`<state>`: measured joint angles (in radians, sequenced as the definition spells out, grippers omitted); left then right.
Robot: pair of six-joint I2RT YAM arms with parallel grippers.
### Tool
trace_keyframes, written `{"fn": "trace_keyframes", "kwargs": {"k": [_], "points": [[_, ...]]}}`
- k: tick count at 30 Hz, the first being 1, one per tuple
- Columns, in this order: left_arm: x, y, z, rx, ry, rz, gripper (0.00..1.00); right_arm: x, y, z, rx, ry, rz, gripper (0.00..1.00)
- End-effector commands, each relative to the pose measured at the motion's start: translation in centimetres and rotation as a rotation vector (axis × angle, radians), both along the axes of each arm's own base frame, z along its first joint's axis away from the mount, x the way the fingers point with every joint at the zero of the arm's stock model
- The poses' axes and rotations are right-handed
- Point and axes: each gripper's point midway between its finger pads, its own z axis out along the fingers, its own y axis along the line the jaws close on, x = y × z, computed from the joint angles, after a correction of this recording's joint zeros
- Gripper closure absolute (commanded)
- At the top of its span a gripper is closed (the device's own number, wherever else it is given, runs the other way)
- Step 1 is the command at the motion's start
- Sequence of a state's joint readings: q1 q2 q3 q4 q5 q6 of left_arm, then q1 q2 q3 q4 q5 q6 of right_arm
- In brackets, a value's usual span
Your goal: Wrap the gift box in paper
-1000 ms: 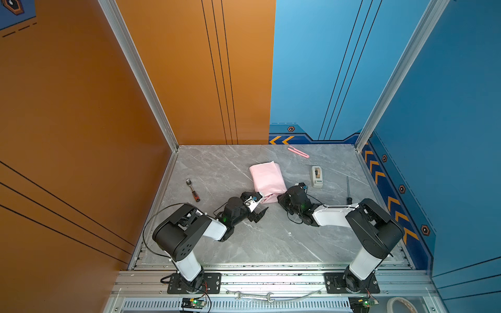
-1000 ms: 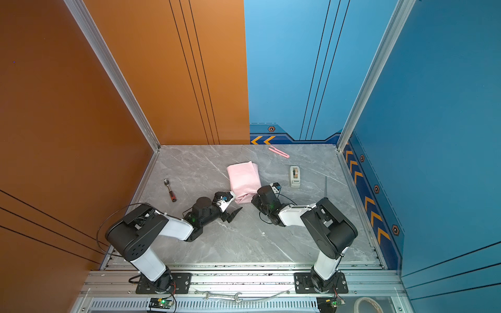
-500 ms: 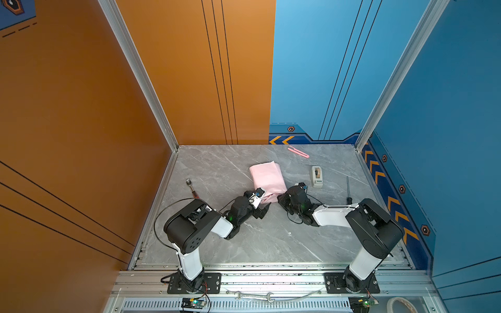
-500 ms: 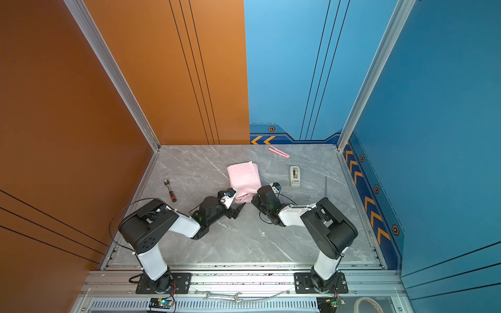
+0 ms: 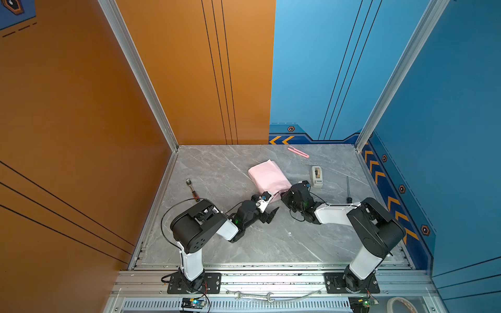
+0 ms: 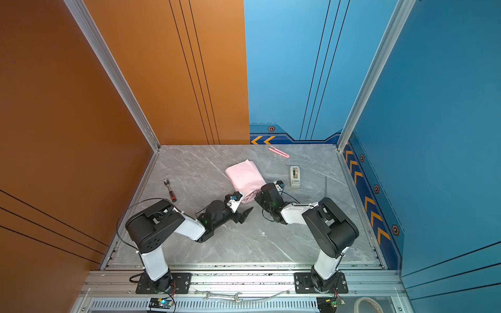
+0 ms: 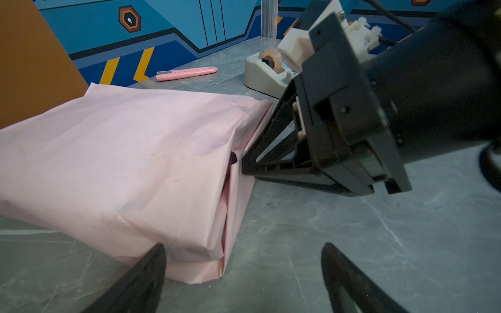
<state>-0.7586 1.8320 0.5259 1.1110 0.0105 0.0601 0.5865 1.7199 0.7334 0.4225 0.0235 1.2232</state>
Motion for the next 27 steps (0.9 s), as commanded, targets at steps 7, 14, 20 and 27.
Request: {"fn": "trace_keyframes", "kwargs": {"k": [7, 14, 20, 27], "points": [[0.0, 0.0, 3.2, 0.187, -0.259, 0.037, 0.07, 0.5, -0.9, 0.5, -0.004, -0.027, 0.008, 0.79], [2.3, 0.6, 2.6, 0.233, -0.255, 0.111, 0.06, 0.4, -0.9, 0.4, -0.003, -0.025, 0.012, 0.79], [3.4, 0.5, 2.2, 0.273, -0.147, 0.141, 0.06, 0.4, -0.6, 0.4, 0.006, -0.027, 0.017, 0.79], [3.8, 1.8, 0.4, 0.346, 0.008, 0.155, 0.06, 0.4, -0.4, 0.2, 0.014, -0.025, 0.021, 0.79]]}}
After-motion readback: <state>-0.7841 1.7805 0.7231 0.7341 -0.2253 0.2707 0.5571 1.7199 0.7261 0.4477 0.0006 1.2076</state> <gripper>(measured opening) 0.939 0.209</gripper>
